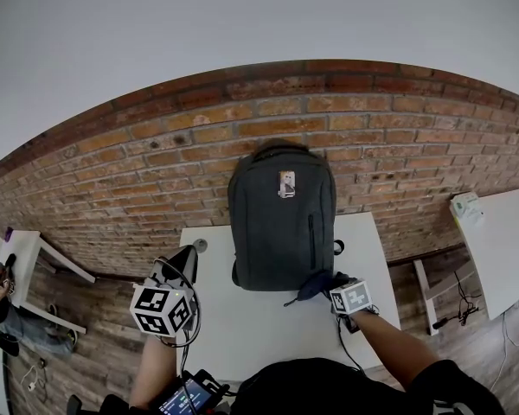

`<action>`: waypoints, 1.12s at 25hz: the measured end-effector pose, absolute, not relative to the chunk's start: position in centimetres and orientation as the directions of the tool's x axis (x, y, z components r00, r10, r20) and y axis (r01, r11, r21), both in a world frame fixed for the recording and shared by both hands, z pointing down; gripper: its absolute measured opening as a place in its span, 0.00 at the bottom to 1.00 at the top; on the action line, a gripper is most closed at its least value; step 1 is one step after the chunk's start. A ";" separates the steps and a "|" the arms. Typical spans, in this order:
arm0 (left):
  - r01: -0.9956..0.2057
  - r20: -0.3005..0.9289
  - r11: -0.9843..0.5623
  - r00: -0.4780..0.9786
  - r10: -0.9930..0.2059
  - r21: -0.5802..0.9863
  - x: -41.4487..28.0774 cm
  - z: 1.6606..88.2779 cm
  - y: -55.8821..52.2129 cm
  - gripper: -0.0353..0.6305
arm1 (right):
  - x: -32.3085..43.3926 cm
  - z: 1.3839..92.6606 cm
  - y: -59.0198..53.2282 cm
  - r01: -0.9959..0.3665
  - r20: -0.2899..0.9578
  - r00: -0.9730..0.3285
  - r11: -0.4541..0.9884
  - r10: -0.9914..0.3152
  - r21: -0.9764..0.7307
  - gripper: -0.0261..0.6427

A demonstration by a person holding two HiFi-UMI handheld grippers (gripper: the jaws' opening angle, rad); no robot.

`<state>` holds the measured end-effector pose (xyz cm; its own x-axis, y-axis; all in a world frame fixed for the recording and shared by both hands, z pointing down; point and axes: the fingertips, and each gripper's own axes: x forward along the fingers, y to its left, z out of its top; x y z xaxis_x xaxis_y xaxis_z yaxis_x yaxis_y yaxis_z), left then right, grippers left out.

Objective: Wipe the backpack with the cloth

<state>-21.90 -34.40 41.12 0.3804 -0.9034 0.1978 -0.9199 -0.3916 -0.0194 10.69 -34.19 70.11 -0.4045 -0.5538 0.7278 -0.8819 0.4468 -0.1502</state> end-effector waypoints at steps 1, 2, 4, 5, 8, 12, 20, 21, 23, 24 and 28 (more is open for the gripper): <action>-0.920 0.200 -0.391 0.380 -0.903 -0.019 -21.9 41.2 -34.3 0.05 | 11.5 70.4 -34.3 -0.894 0.733 -0.387 0.421 -0.559 -0.151 0.17; -0.921 0.202 -0.390 0.379 -0.903 -0.017 -22.0 41.3 -34.3 0.05 | 12.3 70.5 -34.4 -0.907 0.738 -0.368 0.392 -0.565 -0.152 0.17; -0.920 0.210 -0.391 0.380 -0.901 -0.009 -21.9 41.6 -34.3 0.05 | 13.7 70.1 -35.2 -0.930 0.737 -0.332 0.335 -0.588 -0.151 0.17; -0.920 0.215 -0.392 0.382 -0.899 -0.006 -21.9 41.8 -34.4 0.05 | 14.3 69.4 -35.9 -0.937 0.727 -0.319 0.316 -0.608 -0.147 0.17; -0.917 0.221 -0.400 0.389 -0.894 -0.004 -21.3 42.0 -34.5 0.05 | 15.4 66.0 -39.0 -0.949 0.668 -0.304 0.277 -0.680 -0.150 0.17; -0.911 0.216 -0.411 0.399 -0.891 -0.012 -20.6 41.9 -34.6 0.05 | 16.2 60.9 -43.4 -0.958 0.581 -0.285 0.238 -0.763 -0.157 0.17; -0.914 0.215 -0.405 0.392 -0.894 -0.018 -20.5 41.9 -34.6 0.05 | 15.2 50.4 -50.3 -0.953 0.363 -0.288 0.226 -0.886 -0.203 0.17; -0.916 0.217 -0.401 0.388 -0.896 -0.018 -20.7 42.0 -34.5 0.05 | 15.0 49.3 -50.8 -0.945 0.331 -0.306 0.243 -0.893 -0.216 0.17; -0.920 0.226 -0.393 0.379 -0.897 -0.016 -20.9 42.3 -34.6 0.05 | 14.9 47.3 -51.5 -0.935 0.275 -0.333 0.278 -0.902 -0.219 0.17; -0.921 0.229 -0.390 0.376 -0.898 -0.014 -21.0 42.5 -34.6 0.05 | 14.9 46.5 -51.7 -0.934 0.255 -0.338 0.289 -0.906 -0.210 0.17; -0.924 0.224 -0.382 0.370 -0.902 -0.010 -21.3 42.4 -34.8 0.05 | 15.6 43.5 -51.4 -0.929 0.181 -0.339 0.297 -0.923 -0.221 0.17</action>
